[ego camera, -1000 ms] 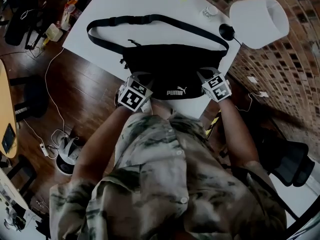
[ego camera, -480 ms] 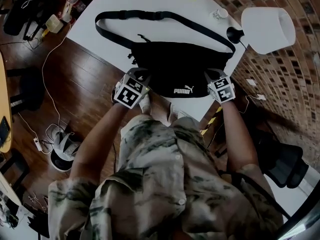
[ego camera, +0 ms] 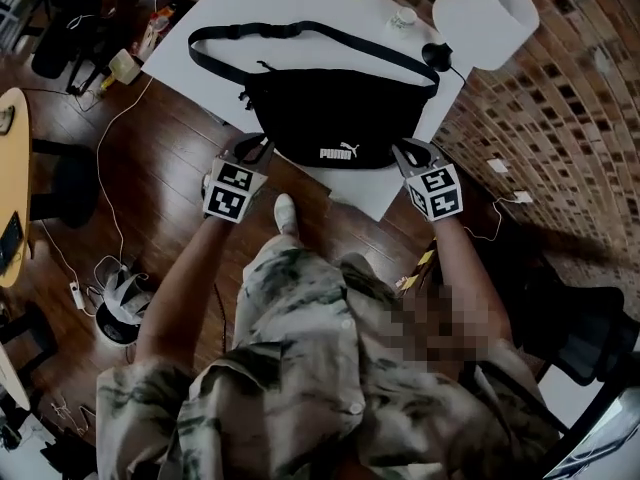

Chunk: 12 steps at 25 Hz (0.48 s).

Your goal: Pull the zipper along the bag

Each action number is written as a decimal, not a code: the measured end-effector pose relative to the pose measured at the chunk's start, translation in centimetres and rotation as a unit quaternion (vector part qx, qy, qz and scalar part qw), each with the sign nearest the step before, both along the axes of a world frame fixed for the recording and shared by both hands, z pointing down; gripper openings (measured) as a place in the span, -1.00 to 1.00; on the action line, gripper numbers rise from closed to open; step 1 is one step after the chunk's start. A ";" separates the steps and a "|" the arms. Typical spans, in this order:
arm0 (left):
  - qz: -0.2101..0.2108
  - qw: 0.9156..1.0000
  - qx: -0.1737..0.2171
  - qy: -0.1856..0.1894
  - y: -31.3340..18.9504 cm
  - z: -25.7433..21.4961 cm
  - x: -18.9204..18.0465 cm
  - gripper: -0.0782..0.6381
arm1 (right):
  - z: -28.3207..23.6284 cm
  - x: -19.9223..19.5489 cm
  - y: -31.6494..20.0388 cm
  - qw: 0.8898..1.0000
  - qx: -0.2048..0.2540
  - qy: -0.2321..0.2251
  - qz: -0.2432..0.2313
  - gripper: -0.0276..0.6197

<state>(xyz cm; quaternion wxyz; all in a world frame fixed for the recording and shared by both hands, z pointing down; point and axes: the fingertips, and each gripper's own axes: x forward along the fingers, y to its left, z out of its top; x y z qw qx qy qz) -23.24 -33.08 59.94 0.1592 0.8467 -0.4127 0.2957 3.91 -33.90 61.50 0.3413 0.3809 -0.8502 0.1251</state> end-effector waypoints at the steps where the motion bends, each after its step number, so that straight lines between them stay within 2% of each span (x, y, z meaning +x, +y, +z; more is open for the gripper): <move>1: -0.007 1.000 0.013 0.002 1.4 -1.4 0.0 -0.61 | -1.1 0.4 1.8 1.000 0.015 -0.015 0.000 -0.74; 4: -0.039 0.998 0.040 0.038 7.8 -6.4 1.4 -0.61 | -3.8 2.1 8.5 0.998 0.051 -0.044 -0.006 -0.76; 7: -0.066 0.992 0.053 0.089 16.2 -11.0 4.3 -0.62 | -5.5 3.5 16.5 0.996 0.053 -0.074 -0.016 -0.76; 9: -0.063 0.990 0.059 0.112 21.9 -13.4 6.8 -0.62 | -6.6 4.2 21.9 0.994 0.051 -0.088 -0.033 -0.76; 12: -0.036 0.990 0.058 0.124 29.7 -16.2 10.3 -0.63 | -9.3 4.9 29.7 0.992 0.054 -0.100 -0.052 -0.76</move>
